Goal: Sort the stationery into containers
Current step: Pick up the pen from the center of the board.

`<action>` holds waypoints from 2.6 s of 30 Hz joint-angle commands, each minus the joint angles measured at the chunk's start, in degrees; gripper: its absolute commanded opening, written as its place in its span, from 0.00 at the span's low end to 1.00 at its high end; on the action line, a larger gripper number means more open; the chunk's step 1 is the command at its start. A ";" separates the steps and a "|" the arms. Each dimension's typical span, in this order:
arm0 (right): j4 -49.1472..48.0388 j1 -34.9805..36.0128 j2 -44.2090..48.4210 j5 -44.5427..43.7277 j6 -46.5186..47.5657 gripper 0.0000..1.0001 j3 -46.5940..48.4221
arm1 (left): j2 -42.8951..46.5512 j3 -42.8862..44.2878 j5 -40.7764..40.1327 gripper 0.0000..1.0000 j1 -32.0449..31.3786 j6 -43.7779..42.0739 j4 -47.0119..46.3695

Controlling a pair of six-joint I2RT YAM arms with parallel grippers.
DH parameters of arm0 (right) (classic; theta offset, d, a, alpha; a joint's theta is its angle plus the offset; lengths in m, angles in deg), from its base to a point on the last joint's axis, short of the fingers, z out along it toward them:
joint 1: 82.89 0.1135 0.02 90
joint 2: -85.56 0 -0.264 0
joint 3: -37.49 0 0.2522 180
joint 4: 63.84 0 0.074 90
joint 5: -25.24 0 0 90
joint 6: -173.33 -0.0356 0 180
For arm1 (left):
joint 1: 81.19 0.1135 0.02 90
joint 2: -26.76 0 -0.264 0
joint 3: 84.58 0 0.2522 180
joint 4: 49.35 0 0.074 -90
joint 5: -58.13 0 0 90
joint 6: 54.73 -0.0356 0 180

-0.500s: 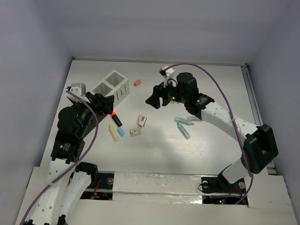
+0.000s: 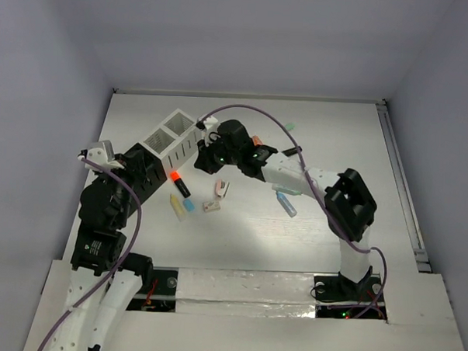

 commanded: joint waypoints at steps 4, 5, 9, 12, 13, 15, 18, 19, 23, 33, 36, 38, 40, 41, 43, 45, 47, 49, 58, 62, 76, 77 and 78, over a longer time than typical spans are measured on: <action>4.61 2.31 -7.97 -6.77 1.54 0.43 10.45 | 1.83 2.05 -4.67 0.23 -1.70 -0.10 0.09; 5.06 2.83 -9.02 -7.82 1.81 0.46 11.44 | 1.92 2.05 -4.59 0.28 -2.22 -0.19 0.17; 6.11 4.06 -14.20 -8.35 1.90 0.56 14.95 | 2.53 1.96 -4.50 0.45 -2.22 -0.28 0.35; 6.90 5.47 -16.85 -11.24 2.77 0.62 16.80 | 2.80 1.96 -4.32 0.58 -2.22 -0.28 0.26; 7.08 6.35 -17.55 -12.21 3.73 0.63 17.24 | 2.80 1.88 -3.89 0.63 -2.22 -0.37 0.18; 6.12 7.14 -19.23 -15.03 4.18 0.67 17.86 | 2.71 1.88 -3.44 0.64 -2.22 -0.46 0.09; 4.27 7.67 -21.07 -16.70 4.10 0.68 18.56 | 2.45 1.79 -3.09 0.64 -2.75 -0.55 0.00; 3.57 7.67 -21.86 -17.49 3.92 0.68 18.83 | 2.36 1.79 -3.00 0.64 -2.75 -0.46 -0.09; 2.60 8.20 -23.62 -17.49 4.36 0.68 20.05 | 2.27 1.79 -2.74 0.64 -2.75 -0.54 0.00; 2.16 8.20 -29.86 -21.53 4.01 0.68 24.45 | 2.27 1.53 -1.68 0.64 -2.75 -0.54 -0.44; 1.55 8.73 -31.44 -22.41 4.10 0.68 25.50 | 2.19 1.53 -1.60 0.64 -2.75 -0.55 -0.44; 1.28 8.73 -32.32 -22.85 4.10 0.68 26.12 | 2.18 1.44 -1.33 0.64 -2.75 -0.55 -0.53; 1.02 8.73 -32.68 -23.03 4.27 0.67 26.56 | 2.36 1.44 -1.24 0.64 -2.75 -0.55 -0.53; 0.67 9.25 -32.50 -23.21 4.36 0.66 26.39 | 2.27 1.44 -1.33 0.64 -2.75 -0.55 -0.44; -0.56 9.25 -31.98 -24.08 4.27 0.60 24.73 | 2.36 1.44 -1.33 0.64 -2.75 -0.54 -0.44; -1.53 9.25 -30.84 -24.35 4.01 0.38 23.23 | 2.27 1.44 -1.24 0.64 -2.75 -0.55 -0.53; -2.76 9.25 -29.96 -24.79 3.31 0.25 21.12 | 2.27 1.44 -1.16 0.64 -2.75 -0.55 -0.53; -2.76 9.25 -28.64 -25.31 2.78 0.15 20.15 | 2.27 1.35 -1.24 0.64 -2.75 -0.46 -0.62; -14.52 9.25 -19.42 -28.92 4.62 0.03 13.65 | 2.36 1.17 -0.63 0.64 -2.75 -0.63 -0.88; -21.46 9.25 -11.60 -28.57 4.97 0.03 7.41 | 2.27 1.17 -0.45 0.64 -2.75 -0.63 -0.97; -30.87 2.14 -18.68 -18.28 -2.06 0.00 26.28 | 2.18 1.17 -0.28 0.64 -3.28 -0.63 -1.06; -31.93 2.14 -19.83 -18.29 -2.06 0.00 27.60 | 2.18 1.09 -0.28 0.64 -3.28 -0.63 -1.06; -33.25 2.14 -20.80 -18.72 -1.88 0.00 29.62 | 2.10 1.09 -0.28 0.64 -3.28 -0.55 -1.06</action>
